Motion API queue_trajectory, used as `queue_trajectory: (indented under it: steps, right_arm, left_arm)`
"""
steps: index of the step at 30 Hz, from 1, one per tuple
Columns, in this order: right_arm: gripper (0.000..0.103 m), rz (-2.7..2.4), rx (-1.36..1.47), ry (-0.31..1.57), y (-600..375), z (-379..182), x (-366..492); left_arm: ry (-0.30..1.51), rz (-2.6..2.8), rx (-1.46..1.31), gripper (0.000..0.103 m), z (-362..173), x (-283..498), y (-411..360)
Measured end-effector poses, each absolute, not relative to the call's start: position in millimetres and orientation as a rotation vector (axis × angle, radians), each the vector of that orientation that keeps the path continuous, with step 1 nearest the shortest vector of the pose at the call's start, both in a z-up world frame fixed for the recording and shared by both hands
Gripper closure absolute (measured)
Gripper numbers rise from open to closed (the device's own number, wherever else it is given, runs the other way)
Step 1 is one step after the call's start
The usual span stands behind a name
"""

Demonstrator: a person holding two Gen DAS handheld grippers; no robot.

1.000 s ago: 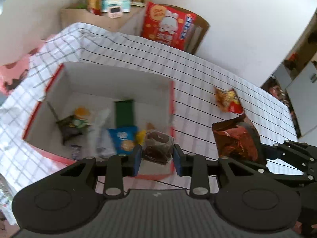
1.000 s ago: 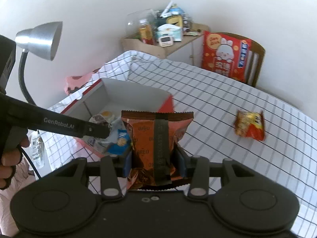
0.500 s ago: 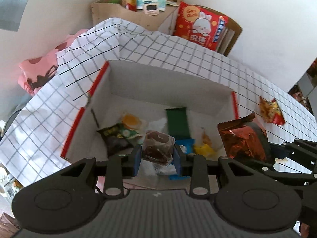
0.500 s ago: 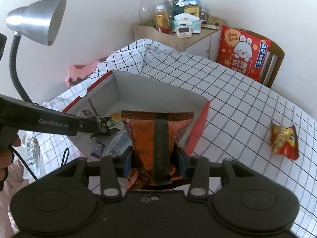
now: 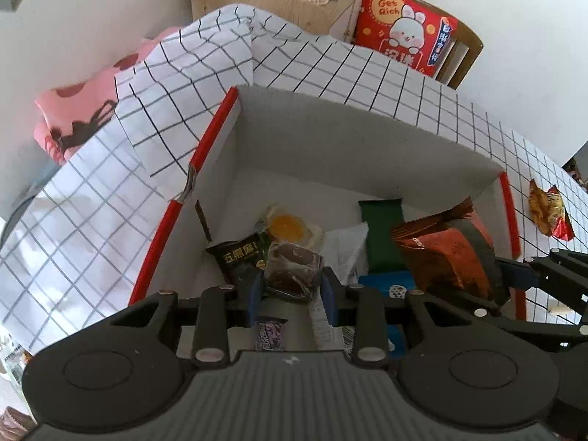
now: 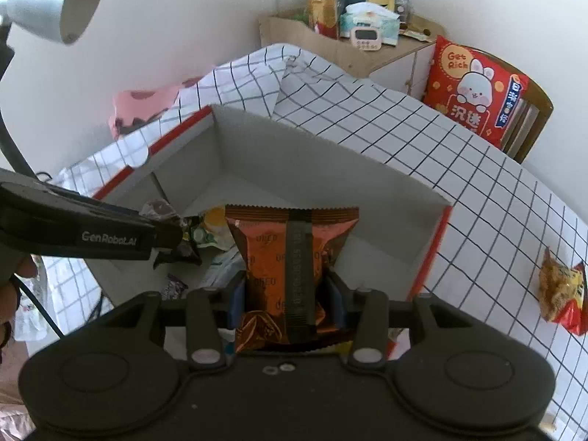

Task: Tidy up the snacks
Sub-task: 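Carry the brown chocolate and orange wrapped bag over the red box with both grippers, then open both grippers to drop the snacks into the box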

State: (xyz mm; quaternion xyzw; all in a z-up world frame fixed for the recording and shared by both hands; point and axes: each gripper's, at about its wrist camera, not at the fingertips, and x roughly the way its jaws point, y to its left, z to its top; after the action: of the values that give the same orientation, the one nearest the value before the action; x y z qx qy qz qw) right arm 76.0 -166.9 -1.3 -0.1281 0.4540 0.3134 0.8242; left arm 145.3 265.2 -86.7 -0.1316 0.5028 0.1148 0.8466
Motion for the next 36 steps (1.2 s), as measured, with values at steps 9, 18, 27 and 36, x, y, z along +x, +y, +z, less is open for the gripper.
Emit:
queue_trajectory:
  steps: [9, 18, 27, 36]
  right_arm:
    - [0.06, 0.664, -0.325, 1.001, -153.0, -21.9, 81.5]
    - [0.058, 0.671, -0.334, 1.009, -150.6, -25.8, 77.4]
    - [0.039, 0.689, -0.281, 0.988, -164.6, -9.0, 68.6]
    - [0.024, 0.718, -0.214, 0.936, -184.5, 18.6, 56.4]
  left_arm:
    - [1.083, 0.243, -0.268, 0.07, -101.9, 149.1, 266.3]
    - [1.079, 0.24, -0.285, 0.048, -102.2, 147.8, 266.3]
    - [1.032, 0.229, -0.321, 0.025, -91.2, 137.6, 266.5]
    - [0.969, 0.207, -0.339, 0.015, -70.1, 123.3, 259.7]
